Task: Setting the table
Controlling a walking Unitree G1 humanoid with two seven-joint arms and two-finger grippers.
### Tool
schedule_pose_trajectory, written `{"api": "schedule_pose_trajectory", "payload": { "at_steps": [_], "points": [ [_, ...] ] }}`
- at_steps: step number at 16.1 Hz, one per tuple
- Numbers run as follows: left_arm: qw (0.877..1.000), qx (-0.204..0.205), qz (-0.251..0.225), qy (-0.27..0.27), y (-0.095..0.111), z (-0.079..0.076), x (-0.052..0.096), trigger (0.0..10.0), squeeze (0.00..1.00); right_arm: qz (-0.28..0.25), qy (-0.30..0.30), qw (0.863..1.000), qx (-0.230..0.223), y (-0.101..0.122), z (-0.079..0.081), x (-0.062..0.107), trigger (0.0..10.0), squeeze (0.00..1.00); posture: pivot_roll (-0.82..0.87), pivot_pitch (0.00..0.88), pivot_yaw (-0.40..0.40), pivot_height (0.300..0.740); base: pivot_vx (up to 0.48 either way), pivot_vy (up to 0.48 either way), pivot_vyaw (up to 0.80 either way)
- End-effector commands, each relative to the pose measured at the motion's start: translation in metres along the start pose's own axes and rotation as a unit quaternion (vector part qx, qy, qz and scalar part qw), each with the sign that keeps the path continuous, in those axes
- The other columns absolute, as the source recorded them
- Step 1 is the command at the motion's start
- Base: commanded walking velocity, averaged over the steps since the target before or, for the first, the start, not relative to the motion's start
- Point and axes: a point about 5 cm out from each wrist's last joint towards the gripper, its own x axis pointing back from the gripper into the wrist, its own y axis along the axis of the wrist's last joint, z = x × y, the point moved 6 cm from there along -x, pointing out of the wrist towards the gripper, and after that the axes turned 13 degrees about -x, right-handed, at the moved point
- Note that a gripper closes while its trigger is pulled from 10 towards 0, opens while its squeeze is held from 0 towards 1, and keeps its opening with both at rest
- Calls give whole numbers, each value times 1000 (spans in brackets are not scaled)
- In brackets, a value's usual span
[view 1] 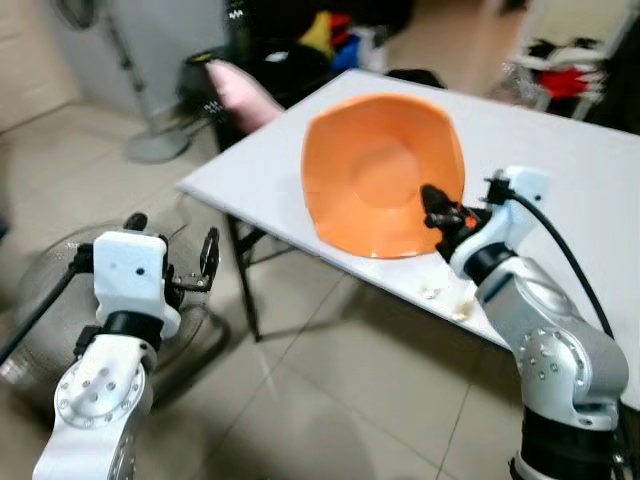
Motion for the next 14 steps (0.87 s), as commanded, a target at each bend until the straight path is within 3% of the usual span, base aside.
{"api": "schedule_pose_trajectory", "payload": {
  "at_steps": [1,14],
  "points": [
    [1000,2,1,-7,0,-3,0,10000,0,-12,0,1000,2,7,1,0,10000,0,-67,0,49,740,412,0,0],
    [1000,1,3,-24,-5,-8,-4,10000,0,11,-37,999,-2,3,-8,-6,10000,0,-82,0,52,740,414,0,0]
  ]
}}
